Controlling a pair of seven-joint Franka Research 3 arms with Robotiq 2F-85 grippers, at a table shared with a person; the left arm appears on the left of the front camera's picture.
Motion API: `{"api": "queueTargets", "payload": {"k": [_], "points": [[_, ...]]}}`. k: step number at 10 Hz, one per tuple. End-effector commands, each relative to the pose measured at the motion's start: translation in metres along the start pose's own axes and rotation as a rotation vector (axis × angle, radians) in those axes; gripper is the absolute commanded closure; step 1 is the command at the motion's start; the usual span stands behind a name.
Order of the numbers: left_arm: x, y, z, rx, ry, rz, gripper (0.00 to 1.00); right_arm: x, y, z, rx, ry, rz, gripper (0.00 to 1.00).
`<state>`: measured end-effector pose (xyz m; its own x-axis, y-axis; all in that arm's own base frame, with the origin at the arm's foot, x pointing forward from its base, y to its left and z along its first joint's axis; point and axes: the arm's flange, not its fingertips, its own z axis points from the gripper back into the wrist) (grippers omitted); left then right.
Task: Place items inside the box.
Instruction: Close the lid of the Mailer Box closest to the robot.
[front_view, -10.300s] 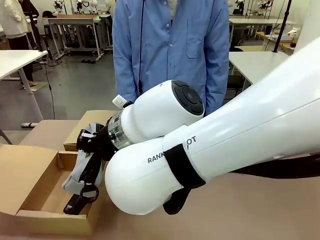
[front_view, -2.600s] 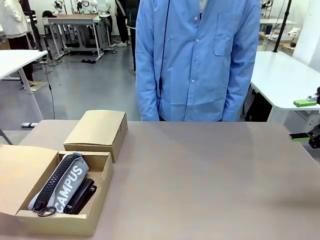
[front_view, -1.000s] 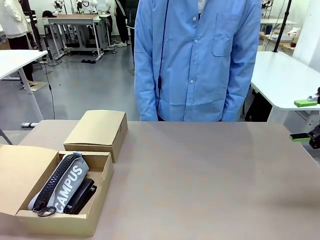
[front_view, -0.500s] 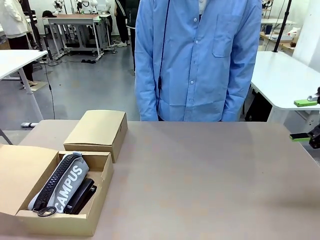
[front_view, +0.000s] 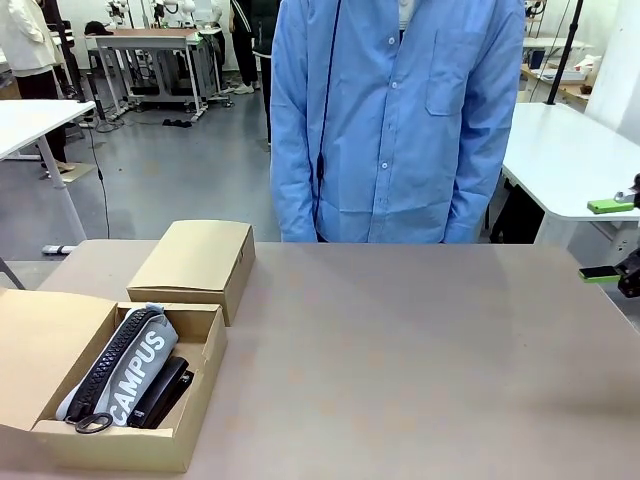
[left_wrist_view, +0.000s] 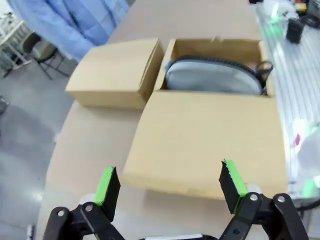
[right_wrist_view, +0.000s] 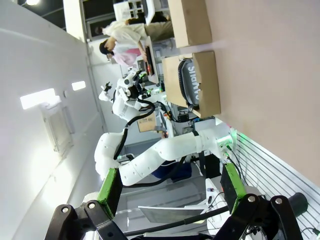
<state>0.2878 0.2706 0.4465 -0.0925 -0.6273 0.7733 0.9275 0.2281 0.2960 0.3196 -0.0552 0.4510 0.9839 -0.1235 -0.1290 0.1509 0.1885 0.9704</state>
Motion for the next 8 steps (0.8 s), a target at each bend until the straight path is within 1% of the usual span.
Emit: {"api": "queueTargets", "payload": {"k": [1, 2, 3, 5, 7, 8], "points": [[-0.031, 0.011, 0.002, 0.054, 0.114, -0.049, 0.00, 0.003, 0.003, 0.000, 0.022, -0.004, 0.025, 0.00], [-0.049, 0.016, 0.001, 0.050, 0.175, -0.068, 0.00, 0.003, 0.003, 0.000, 0.022, -0.004, 0.025, 0.00], [-0.067, 0.027, 0.000, 0.066, 0.217, -0.043, 0.00, 0.003, 0.003, 0.000, 0.022, -0.004, 0.025, 0.00], [-0.093, 0.040, -0.006, 0.090, 0.340, 0.003, 0.00, 0.003, 0.003, 0.000, 0.022, -0.004, 0.025, 0.00], [-0.102, 0.039, -0.027, -0.002, 0.415, -0.001, 0.00, 0.003, 0.003, 0.000, 0.022, -0.004, 0.025, 0.00], [-0.103, 0.036, -0.044, -0.060, 0.423, -0.015, 0.00, 0.003, 0.003, 0.000, 0.022, -0.004, 0.025, 0.00]]}}
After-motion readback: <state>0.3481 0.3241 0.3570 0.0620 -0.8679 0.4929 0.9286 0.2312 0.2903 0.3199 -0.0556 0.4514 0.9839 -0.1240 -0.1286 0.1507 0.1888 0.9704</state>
